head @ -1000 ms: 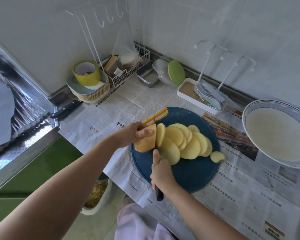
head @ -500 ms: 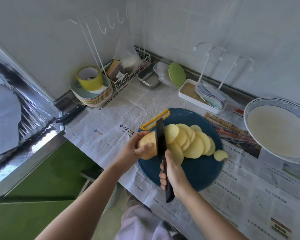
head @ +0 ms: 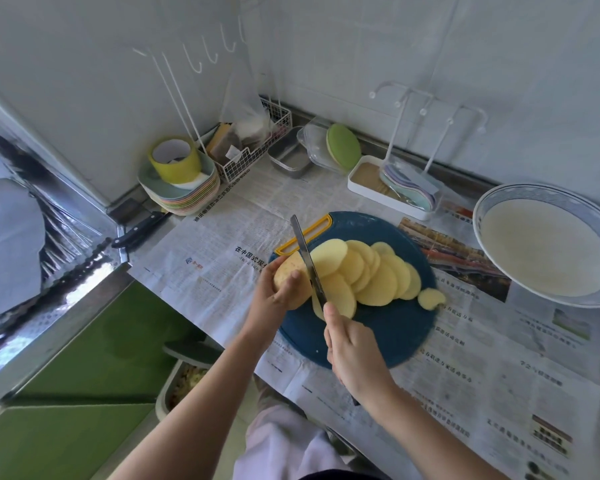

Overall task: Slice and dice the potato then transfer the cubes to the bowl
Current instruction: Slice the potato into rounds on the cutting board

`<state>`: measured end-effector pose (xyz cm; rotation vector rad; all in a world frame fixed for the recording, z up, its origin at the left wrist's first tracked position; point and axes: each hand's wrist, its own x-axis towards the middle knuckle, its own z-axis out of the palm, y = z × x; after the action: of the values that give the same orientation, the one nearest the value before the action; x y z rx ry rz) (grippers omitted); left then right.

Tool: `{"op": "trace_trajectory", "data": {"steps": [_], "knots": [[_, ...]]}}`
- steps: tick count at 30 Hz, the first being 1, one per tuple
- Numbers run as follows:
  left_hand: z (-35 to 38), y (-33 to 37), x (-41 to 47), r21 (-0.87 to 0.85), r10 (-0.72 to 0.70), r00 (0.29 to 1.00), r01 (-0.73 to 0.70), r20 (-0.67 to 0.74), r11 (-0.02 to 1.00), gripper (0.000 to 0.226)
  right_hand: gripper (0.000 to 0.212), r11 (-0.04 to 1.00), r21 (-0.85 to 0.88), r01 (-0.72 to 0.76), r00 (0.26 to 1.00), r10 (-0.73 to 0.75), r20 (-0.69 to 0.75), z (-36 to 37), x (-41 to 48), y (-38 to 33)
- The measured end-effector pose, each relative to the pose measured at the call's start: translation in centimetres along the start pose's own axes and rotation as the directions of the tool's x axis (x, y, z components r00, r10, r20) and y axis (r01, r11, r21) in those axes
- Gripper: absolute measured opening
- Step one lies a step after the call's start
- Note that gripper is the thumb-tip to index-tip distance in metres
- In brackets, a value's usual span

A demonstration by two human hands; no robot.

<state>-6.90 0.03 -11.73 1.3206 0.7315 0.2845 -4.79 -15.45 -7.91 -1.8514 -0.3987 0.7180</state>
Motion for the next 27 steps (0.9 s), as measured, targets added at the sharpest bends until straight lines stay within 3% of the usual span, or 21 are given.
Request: {"op": "trace_trajectory", "data": {"steps": [13, 19, 27], "knots": [[0.0, 0.4, -0.1, 0.034, -0.016, 1.0, 0.015, 0.011, 0.999, 0.036, 0.049, 0.985, -0.142, 0.103, 0.995, -0.104, 0.004, 0.1, -0.9, 0.7], [-0.1, 0.3, -0.1, 0.038, -0.009, 1.0, 0.008, 0.016, 0.999, 0.056, 0.048, 0.975, -0.185, 0.125, 0.992, -0.13, -0.01, 0.3, -1.2, 0.7], [-0.4, 0.1, 0.3, 0.085, 0.017, 0.999, -0.021, 0.045, 0.996, 0.058, 0.055, 0.982, -0.158, 0.107, 0.994, -0.11, -0.009, 0.9, -1.2, 0.5]]}}
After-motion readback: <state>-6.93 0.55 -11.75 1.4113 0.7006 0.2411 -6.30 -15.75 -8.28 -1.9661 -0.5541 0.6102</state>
